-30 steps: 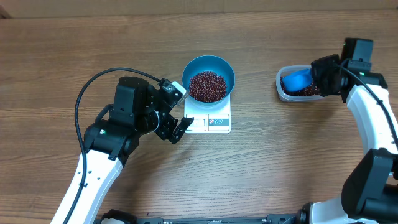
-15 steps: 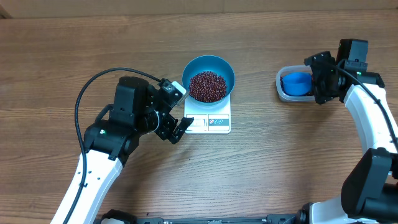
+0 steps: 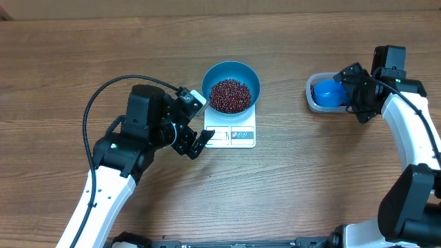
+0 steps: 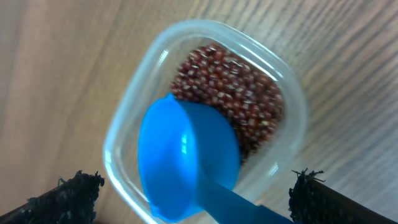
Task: Scoop item into bowl and weigh 150g on scale
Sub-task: 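Open the right gripper to release the scoop in the container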
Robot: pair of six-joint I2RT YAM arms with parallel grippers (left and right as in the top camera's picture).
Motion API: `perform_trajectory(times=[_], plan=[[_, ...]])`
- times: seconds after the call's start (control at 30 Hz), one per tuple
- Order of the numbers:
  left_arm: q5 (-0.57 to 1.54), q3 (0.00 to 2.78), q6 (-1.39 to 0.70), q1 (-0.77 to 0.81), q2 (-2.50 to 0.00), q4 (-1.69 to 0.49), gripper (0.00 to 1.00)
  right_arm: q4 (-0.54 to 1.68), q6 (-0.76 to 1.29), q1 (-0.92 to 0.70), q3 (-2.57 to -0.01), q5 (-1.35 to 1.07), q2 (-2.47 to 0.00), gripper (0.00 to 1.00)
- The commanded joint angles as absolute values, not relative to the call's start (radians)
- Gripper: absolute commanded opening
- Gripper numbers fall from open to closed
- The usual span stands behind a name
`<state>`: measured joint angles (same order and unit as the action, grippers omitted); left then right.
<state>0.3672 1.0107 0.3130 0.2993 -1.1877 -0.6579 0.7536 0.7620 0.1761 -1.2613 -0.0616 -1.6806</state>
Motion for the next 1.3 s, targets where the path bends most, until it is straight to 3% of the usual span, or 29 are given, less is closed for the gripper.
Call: perform_trajectory(times=[0.0,0.8,1.1,1.27], plan=[[0.382,1.036,0.299,0.294,-1.189,-0.654,1.0,0.789,0.678,0.18,-1.311,-0.006,-1.65,1.0],[0.382,1.036,0.299,0.294,-1.189,-0.654,1.0,1.171,0.661,0.179,-1.317,0.149,-1.649,1.0],[0.382,1.036,0.299,0.294,-1.189,-0.654,1.0,1.251,0.36,0.179,-1.318,0.135,-1.543,1.0],[0.382,1.036,0.299,0.294,-1.189,-0.654,1.0,1.283,0.086,0.179,-1.319,-0.059,-1.396,1.0]])
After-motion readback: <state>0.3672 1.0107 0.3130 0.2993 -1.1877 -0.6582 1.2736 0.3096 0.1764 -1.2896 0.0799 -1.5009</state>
